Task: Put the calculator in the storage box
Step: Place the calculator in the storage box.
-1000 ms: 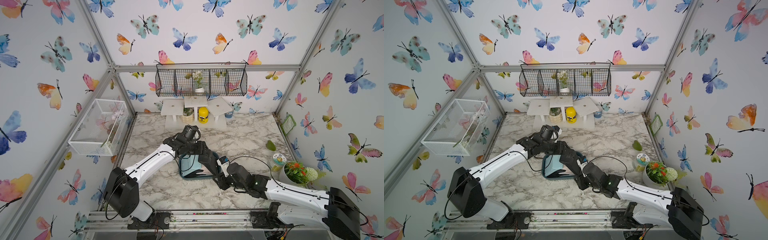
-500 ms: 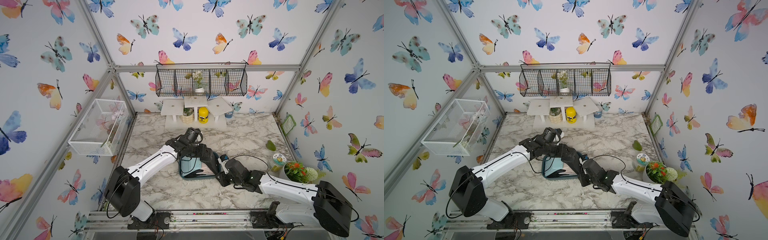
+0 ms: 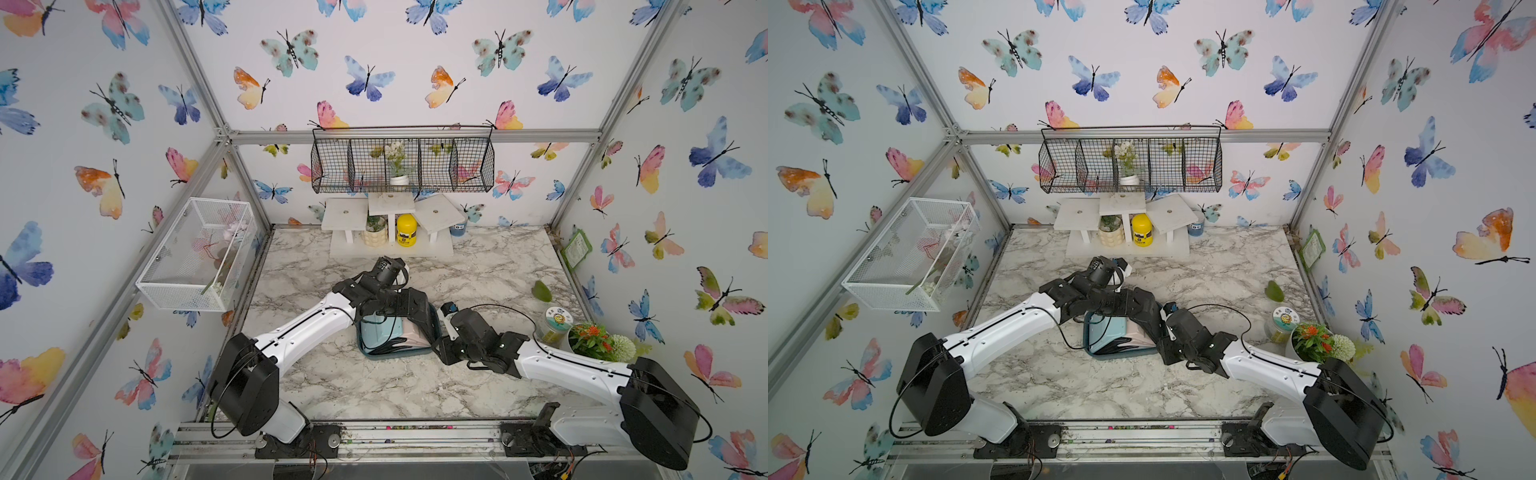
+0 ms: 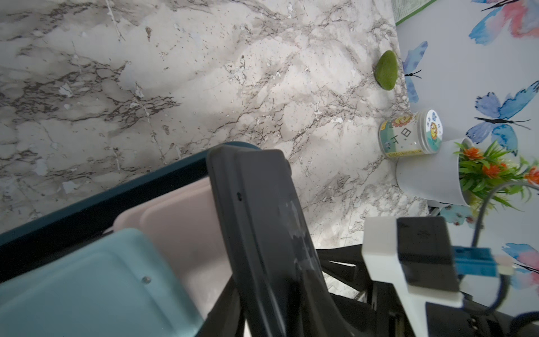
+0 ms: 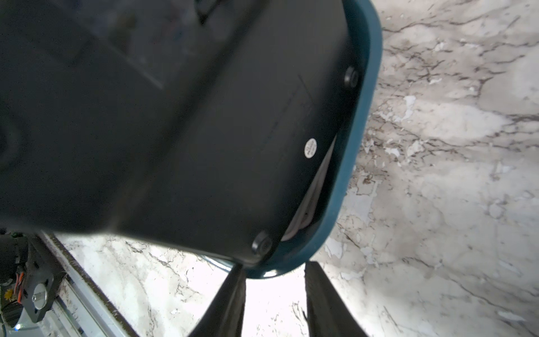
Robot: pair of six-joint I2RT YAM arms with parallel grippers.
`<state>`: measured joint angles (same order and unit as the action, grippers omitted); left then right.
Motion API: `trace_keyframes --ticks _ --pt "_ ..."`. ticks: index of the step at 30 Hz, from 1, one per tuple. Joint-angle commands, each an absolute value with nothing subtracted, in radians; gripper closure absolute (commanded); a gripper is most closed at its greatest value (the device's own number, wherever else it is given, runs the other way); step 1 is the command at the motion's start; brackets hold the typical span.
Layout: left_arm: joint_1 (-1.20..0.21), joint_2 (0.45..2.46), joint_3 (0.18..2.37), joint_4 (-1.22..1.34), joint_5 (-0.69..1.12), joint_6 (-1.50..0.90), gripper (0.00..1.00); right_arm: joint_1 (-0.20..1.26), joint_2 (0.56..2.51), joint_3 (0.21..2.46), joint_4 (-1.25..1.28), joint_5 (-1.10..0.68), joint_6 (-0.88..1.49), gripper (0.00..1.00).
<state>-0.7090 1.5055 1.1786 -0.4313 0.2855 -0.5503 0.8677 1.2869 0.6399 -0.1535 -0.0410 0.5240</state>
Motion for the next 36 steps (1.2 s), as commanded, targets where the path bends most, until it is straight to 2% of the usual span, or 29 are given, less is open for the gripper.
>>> trace_keyframes --ticks 1,12,21,24,32,36 --pt "-0.713 1.478 1.154 -0.462 0.275 -0.525 0.76 0.859 1.271 0.674 -0.166 -0.037 0.509 0.62" --pt "-0.709 1.402 1.086 -0.404 0.220 -0.604 0.92 0.857 1.271 0.705 -0.190 -0.031 0.504 0.62" --pt "-0.710 1.257 0.892 -0.160 0.168 -0.798 0.93 0.827 1.229 0.711 -0.244 0.020 0.538 0.61" --pt "-0.710 1.236 0.861 -0.111 0.152 -0.833 0.93 0.805 1.200 0.699 -0.258 0.029 0.547 0.54" --pt "-0.713 1.375 0.959 -0.207 0.240 -0.807 0.95 0.775 1.172 0.688 -0.281 0.029 0.544 0.49" --pt "-0.712 1.359 0.952 -0.246 0.243 -0.821 0.95 0.764 1.165 0.678 -0.282 0.023 0.541 0.48"
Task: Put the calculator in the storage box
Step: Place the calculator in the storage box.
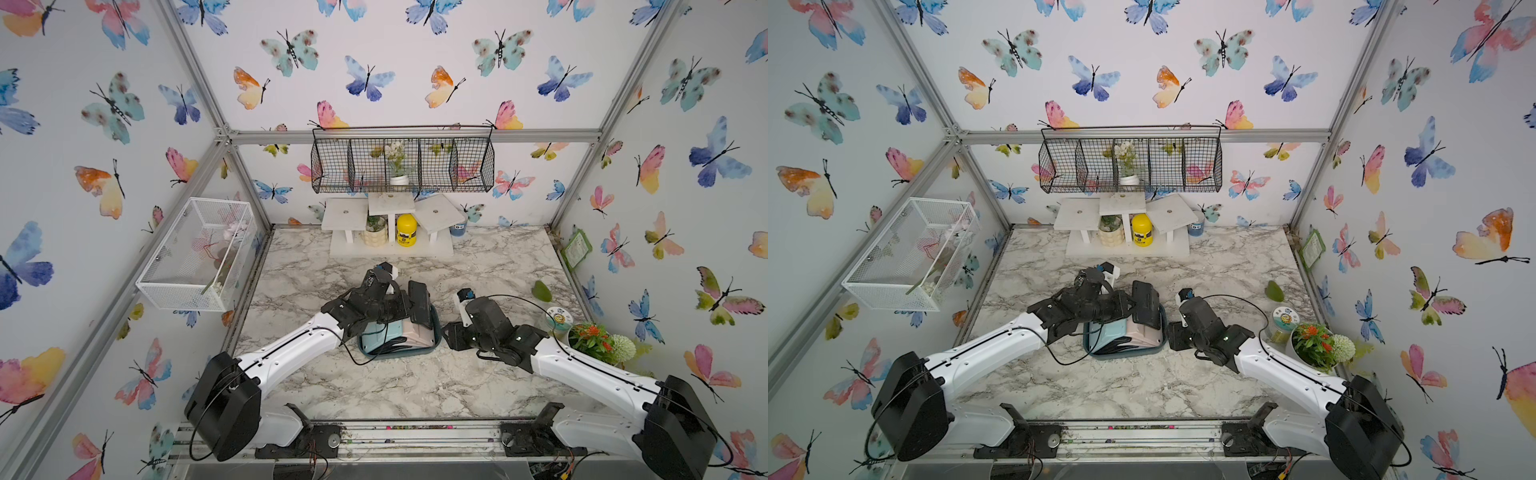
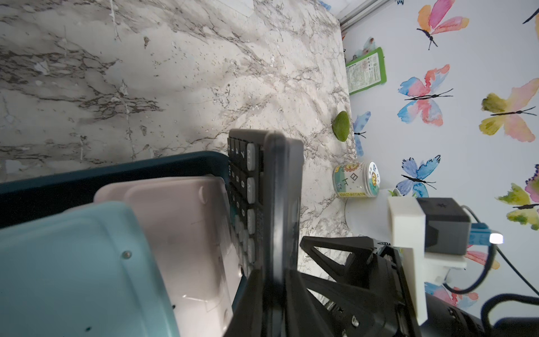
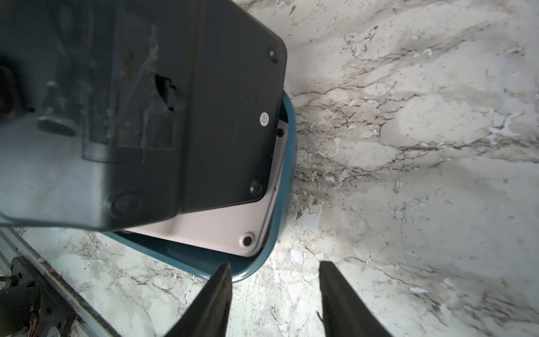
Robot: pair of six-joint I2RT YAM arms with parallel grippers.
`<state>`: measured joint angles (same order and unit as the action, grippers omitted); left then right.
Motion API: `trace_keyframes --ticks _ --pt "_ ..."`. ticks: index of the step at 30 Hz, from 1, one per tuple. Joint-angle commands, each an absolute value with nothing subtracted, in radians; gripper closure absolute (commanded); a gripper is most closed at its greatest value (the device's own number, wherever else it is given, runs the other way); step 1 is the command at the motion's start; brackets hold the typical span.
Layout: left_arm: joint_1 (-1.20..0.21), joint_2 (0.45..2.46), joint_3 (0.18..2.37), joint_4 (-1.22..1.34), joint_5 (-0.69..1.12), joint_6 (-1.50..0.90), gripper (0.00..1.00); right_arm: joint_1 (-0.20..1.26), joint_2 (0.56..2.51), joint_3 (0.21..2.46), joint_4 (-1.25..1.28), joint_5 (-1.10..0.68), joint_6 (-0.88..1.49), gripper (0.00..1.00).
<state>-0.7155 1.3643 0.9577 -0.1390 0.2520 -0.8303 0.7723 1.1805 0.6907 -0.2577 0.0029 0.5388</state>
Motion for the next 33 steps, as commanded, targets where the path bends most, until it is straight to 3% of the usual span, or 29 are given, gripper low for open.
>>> trace_keyframes --ticks 1,20,22,28,33 --pt "-0.712 1.351 0.949 -0.250 0.248 -0.829 0.95 0.760 1.165 0.676 -0.279 0.019 0.539 0.48" --pt "-0.701 1.313 0.888 -0.284 0.367 -0.964 0.93 0.729 1.193 0.664 -0.221 -0.042 0.519 0.48" --pt "-0.699 1.327 0.885 -0.276 0.371 -0.971 0.87 0.727 1.192 0.663 -0.219 -0.046 0.519 0.48" --pt "-0.699 1.354 0.890 -0.275 0.379 -0.969 0.54 0.726 1.201 0.667 -0.211 -0.054 0.515 0.47" --pt "-0.699 1.327 0.899 -0.308 0.346 -0.954 0.46 0.726 1.207 0.675 -0.211 -0.060 0.512 0.47"
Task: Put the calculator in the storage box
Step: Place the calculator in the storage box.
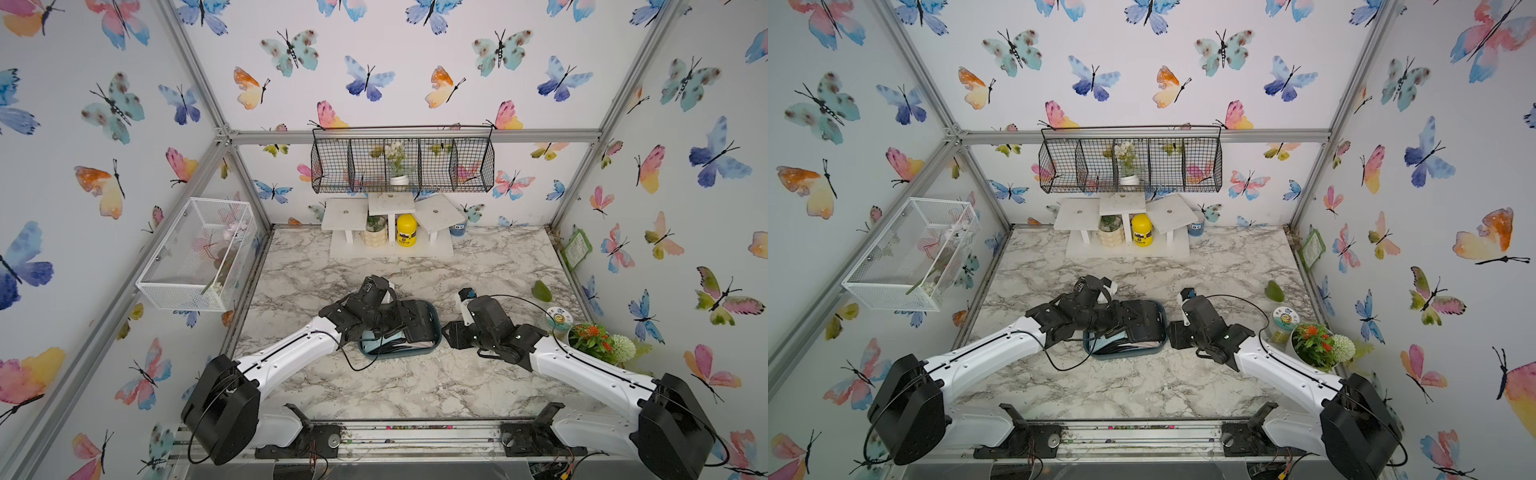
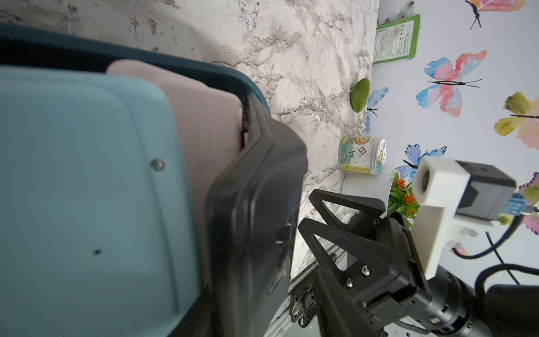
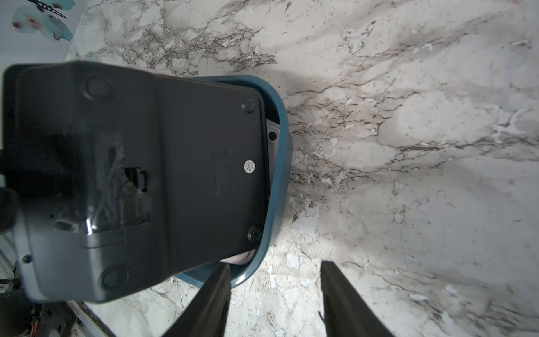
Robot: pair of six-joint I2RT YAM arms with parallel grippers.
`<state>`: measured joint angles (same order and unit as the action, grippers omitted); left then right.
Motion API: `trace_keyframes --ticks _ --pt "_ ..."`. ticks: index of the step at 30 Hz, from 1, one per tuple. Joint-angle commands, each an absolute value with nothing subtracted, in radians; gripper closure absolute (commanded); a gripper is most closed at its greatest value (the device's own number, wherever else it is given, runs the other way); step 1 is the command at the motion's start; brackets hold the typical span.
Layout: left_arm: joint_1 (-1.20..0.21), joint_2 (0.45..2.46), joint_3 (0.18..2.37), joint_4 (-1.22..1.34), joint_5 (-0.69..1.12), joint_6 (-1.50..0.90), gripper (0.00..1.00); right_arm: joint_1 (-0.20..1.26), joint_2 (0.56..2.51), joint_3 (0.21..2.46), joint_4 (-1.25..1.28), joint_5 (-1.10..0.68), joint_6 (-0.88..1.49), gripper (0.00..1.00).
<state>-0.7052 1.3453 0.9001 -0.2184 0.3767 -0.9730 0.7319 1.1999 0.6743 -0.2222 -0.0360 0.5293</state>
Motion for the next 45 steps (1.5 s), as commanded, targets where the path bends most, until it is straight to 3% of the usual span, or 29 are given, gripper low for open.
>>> trace_keyframes --ticks 1,10,19,29,37,45 --pt "-0.699 1.318 0.902 -0.320 0.334 -0.950 0.45 0.726 1.207 0.677 -0.211 -0.060 0.512 0.47" --pt "-0.683 1.292 0.951 -0.392 0.248 -0.888 0.38 0.726 1.220 0.703 -0.159 -0.147 0.500 0.45" --pt "-0.673 1.401 1.070 -0.390 0.259 -0.812 0.39 0.726 1.234 0.737 -0.125 -0.235 0.473 0.44" --pt "-0.668 1.484 1.130 -0.369 0.249 -0.788 0.46 0.727 1.305 0.800 -0.122 -0.272 0.454 0.45" --pt "-0.626 1.517 1.177 -0.394 0.234 -0.755 0.53 0.749 1.384 0.857 -0.098 -0.340 0.449 0.55" --pt "-0.600 1.537 1.213 -0.416 0.244 -0.724 0.54 0.770 1.395 0.877 -0.094 -0.349 0.465 0.58"
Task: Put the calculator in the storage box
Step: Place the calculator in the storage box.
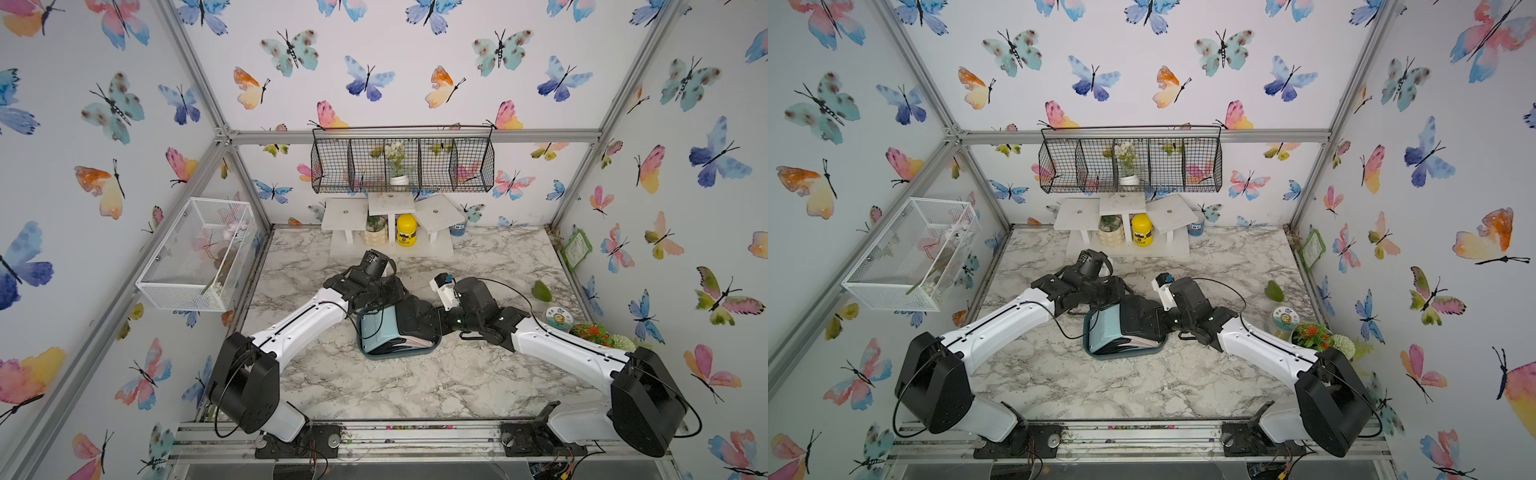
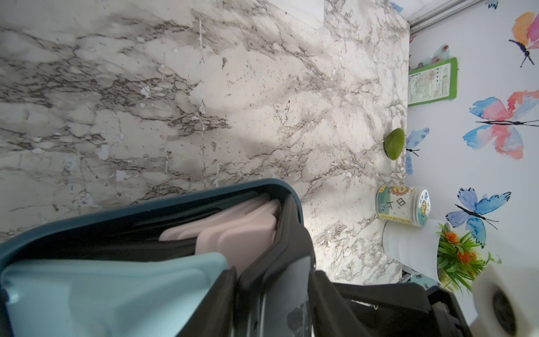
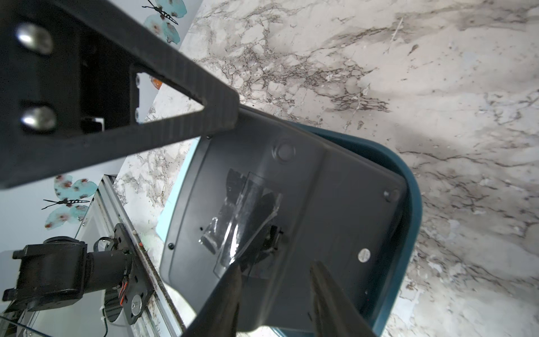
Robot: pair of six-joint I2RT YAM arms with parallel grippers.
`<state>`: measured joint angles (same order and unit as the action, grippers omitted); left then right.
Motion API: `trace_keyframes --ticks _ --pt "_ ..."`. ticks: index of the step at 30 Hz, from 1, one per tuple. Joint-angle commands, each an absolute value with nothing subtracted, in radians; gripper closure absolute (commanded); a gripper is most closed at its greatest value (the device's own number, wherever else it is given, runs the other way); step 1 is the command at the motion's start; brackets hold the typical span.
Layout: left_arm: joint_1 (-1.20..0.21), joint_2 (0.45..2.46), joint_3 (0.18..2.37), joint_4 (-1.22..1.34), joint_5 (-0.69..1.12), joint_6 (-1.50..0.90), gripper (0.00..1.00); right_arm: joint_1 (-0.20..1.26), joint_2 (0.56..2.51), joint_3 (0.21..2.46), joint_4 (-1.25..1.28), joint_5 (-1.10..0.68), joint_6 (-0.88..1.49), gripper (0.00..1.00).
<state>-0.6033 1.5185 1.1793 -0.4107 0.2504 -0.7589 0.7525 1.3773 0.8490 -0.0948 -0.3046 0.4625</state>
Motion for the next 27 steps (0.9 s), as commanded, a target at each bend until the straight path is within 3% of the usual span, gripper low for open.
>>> trace_keyframes --ticks 1,15,22,24,27 --pt "-0.600 1.540 1.216 -0.421 0.248 -0.723 0.54 0.770 1.392 0.879 -0.100 -0.341 0.466 0.58" --pt "-0.602 1.434 1.202 -0.437 0.220 -0.700 0.33 0.770 1.346 0.894 -0.214 -0.162 0.466 0.55" --pt "-0.603 1.282 1.173 -0.454 0.142 -0.674 0.12 0.770 1.260 0.878 -0.227 -0.167 0.446 0.38" --pt "-0.605 1.227 1.149 -0.454 0.123 -0.671 0.00 0.770 1.233 0.875 -0.240 -0.165 0.445 0.33" --pt "-0.609 1.135 1.107 -0.454 0.092 -0.669 0.01 0.770 1.189 0.877 -0.270 -0.149 0.444 0.25"
